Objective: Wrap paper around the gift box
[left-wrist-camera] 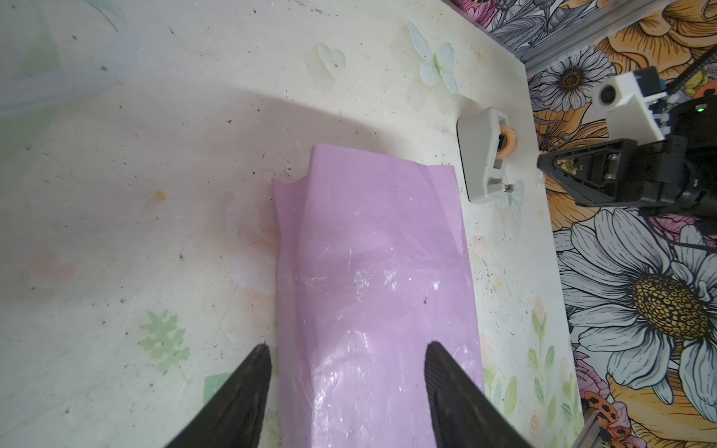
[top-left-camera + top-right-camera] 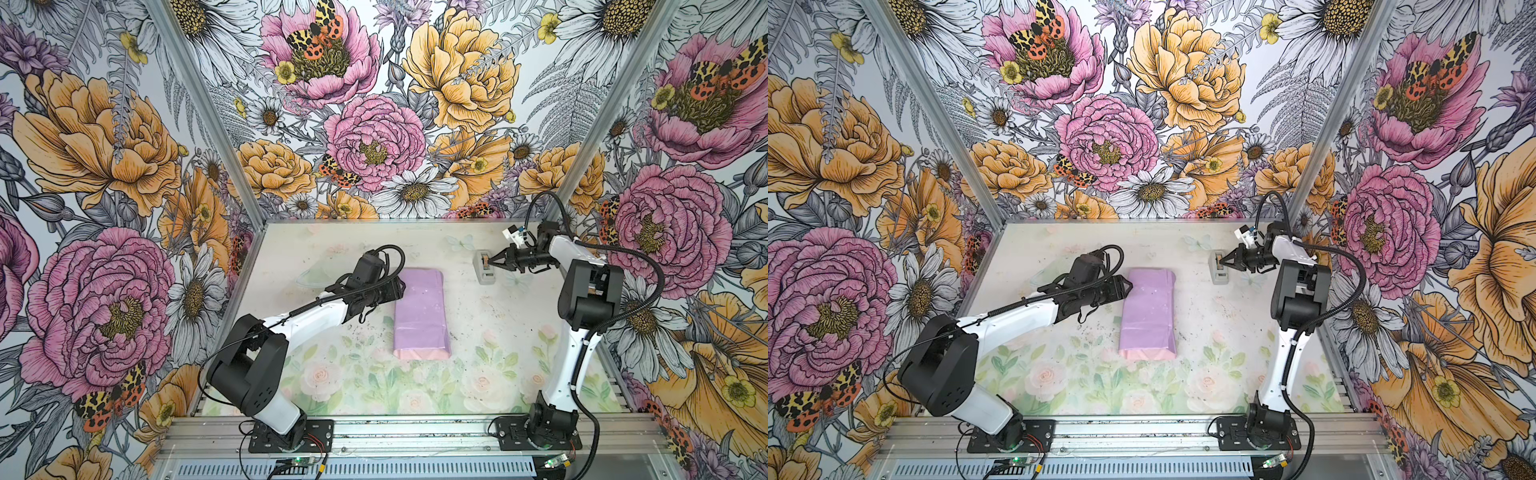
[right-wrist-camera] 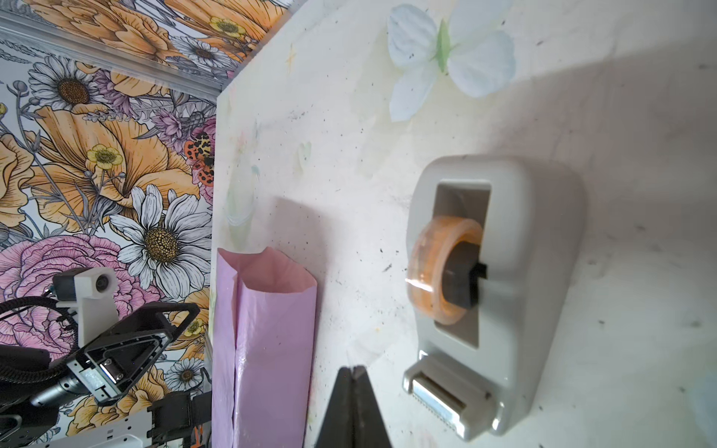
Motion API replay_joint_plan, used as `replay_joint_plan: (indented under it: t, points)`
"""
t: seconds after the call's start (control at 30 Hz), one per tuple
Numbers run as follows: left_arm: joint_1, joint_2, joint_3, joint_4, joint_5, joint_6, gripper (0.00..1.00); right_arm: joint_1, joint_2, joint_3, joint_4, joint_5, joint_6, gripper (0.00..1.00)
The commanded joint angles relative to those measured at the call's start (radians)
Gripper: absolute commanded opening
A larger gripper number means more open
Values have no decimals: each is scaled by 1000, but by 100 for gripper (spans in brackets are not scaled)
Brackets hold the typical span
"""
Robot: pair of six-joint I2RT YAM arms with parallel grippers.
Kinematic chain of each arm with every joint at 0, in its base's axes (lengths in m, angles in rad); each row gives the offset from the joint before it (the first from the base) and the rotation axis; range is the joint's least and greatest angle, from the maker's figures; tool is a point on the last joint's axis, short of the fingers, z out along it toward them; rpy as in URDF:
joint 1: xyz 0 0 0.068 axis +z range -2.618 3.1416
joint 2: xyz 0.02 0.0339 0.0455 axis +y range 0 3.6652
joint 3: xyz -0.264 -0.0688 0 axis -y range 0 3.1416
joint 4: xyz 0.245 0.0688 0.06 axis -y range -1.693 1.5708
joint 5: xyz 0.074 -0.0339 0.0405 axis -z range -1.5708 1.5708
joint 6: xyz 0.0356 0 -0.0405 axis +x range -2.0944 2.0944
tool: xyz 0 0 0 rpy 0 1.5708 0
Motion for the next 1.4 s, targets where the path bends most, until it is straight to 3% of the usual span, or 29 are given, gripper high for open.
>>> replay_joint_plan:
  t: [0.0,0.53,1.37]
  points:
    - [-3,19,28,10,15,8,65,-10,-92,-58,31,36,50,0]
    - [-5,12,27,10,16,8,65,-17,-244,-328,195,92,138,0]
    - [-14,15,23,8,8,5,65,-14,-186,-448,292,96,166,0]
